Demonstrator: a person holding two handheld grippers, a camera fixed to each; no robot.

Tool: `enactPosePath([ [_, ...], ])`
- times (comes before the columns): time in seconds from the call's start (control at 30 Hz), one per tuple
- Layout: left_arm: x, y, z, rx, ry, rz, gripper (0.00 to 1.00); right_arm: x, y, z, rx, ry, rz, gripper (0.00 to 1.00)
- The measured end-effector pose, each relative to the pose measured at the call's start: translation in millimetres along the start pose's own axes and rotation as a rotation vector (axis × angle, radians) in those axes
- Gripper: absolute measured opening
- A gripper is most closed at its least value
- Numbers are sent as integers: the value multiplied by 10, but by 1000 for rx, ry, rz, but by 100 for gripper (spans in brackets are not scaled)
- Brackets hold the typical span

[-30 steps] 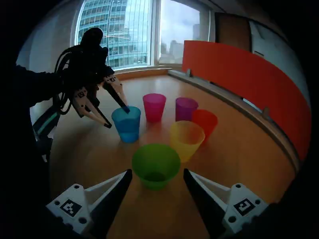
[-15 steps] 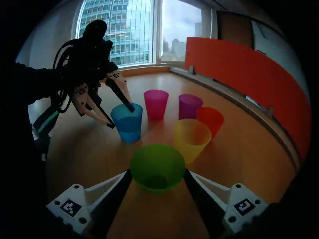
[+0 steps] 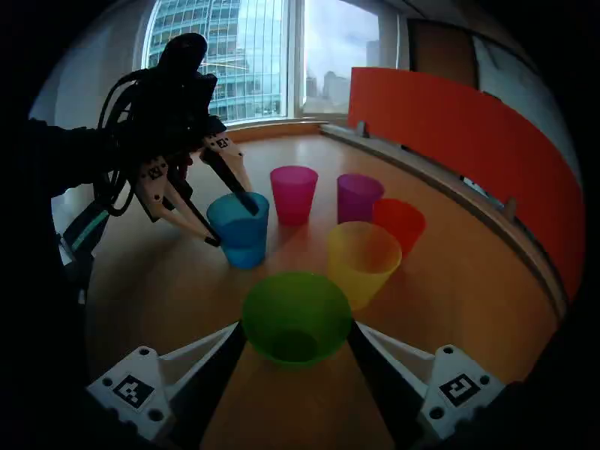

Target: Pour water

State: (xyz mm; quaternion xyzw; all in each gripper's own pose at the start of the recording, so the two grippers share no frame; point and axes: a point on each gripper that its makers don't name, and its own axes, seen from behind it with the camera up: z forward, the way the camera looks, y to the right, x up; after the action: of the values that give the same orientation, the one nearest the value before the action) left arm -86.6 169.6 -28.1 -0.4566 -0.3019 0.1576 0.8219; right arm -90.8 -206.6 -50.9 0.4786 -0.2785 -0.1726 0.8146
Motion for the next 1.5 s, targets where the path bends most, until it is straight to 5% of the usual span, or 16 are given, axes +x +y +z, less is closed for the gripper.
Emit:
enactPosePath([
  [1.5, 8, 60, 59, -8, 13, -32, 83, 55, -93, 17, 22, 21, 17, 89],
])
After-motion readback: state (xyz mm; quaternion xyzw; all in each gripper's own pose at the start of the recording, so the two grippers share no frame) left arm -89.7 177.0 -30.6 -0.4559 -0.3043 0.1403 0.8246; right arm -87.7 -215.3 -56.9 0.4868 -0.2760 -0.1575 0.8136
